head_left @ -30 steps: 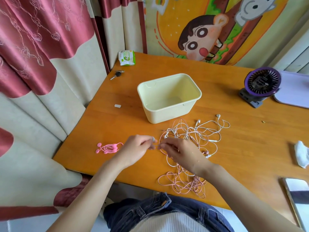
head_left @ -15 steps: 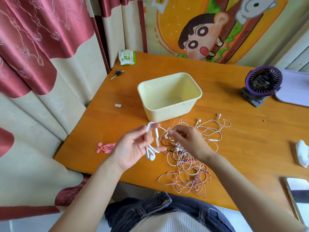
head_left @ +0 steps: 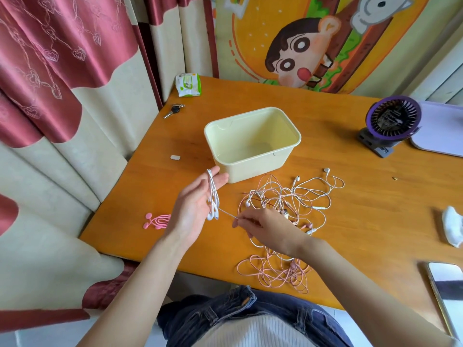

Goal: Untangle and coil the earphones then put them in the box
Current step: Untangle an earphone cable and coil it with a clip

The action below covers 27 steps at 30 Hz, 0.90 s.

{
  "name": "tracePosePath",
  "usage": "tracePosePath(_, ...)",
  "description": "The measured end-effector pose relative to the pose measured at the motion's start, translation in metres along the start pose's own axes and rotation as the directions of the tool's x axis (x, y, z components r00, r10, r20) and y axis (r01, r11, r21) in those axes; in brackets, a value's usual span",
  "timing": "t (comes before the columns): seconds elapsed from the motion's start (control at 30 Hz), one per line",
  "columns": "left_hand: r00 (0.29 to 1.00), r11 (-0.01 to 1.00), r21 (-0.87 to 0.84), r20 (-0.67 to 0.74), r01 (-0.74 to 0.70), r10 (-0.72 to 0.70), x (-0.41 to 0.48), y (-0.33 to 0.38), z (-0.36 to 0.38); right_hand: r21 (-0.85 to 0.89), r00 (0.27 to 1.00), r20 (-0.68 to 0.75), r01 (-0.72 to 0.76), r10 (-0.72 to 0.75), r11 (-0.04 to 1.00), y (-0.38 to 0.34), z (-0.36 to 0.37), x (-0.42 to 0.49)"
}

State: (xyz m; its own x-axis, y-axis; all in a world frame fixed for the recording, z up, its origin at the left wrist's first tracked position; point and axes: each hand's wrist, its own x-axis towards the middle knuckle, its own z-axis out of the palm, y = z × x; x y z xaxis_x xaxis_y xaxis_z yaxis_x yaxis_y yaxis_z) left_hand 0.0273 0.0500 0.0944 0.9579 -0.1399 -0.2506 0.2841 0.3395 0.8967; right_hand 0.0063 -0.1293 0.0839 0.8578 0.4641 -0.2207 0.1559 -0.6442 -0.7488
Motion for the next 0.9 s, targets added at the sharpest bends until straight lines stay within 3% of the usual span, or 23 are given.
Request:
tracePosePath(0.1, 1.0, 0.96, 0.281, 0.022, -0.003, -0.003, -0.004, -0.009, -0.005, -0.011, 1.0, -0.01, -0.011, 0.011, 1.0, 0.001, -0.006, -0.001)
tracePosePath(0.2, 0.987, 0.842, 0.538, 0.113, 0.032, -0.11, -0.011, -0.02, -0.003, -0.019, 0.999, -0.036, 0.017, -0.018, 1.0, -0.001, -0.012, 0.001)
tracePosePath(0.3, 0.961, 0.781, 0.625, 0.214, 0.004, -0.177, -0.017, -0.031, 0.006, -0.075, 0.993, -0.091, 0.074, -0.081, 0.994, 0.002, -0.014, 0.004)
tracePosePath(0.4, 0.957, 0.708, 0.706, 0.205, 0.002, -0.207, -0.019, -0.034, 0.005, -0.059, 0.984, -0.171, 0.033, -0.042, 0.998, 0.007, -0.015, 0.004)
tracePosePath(0.53, 0.95, 0.706, 0.708, 0.2, 0.029, -0.239, -0.023, -0.04, 0.001, -0.098, 0.986, -0.165, 0.02, -0.036, 0.995, 0.014, -0.013, 0.003)
tracePosePath(0.63, 0.956, 0.734, 0.676, 0.164, 0.069, -0.241, -0.025, -0.044, 0.002, -0.227, 0.992, -0.086, 0.066, -0.087, 0.972, 0.018, -0.006, 0.002)
tracePosePath(0.73, 0.965, 0.772, 0.624, 0.11, 0.12, -0.239, -0.027, -0.048, 0.003, -0.352, 0.982, -0.094, 0.119, -0.162, 0.928, 0.014, 0.002, 0.002)
tracePosePath(0.9, 0.959, 0.771, 0.6, 0.02, 0.215, -0.283, -0.027, -0.052, -0.002, -0.285, 0.958, -0.042, 0.26, -0.283, 0.923, 0.003, 0.02, 0.001)
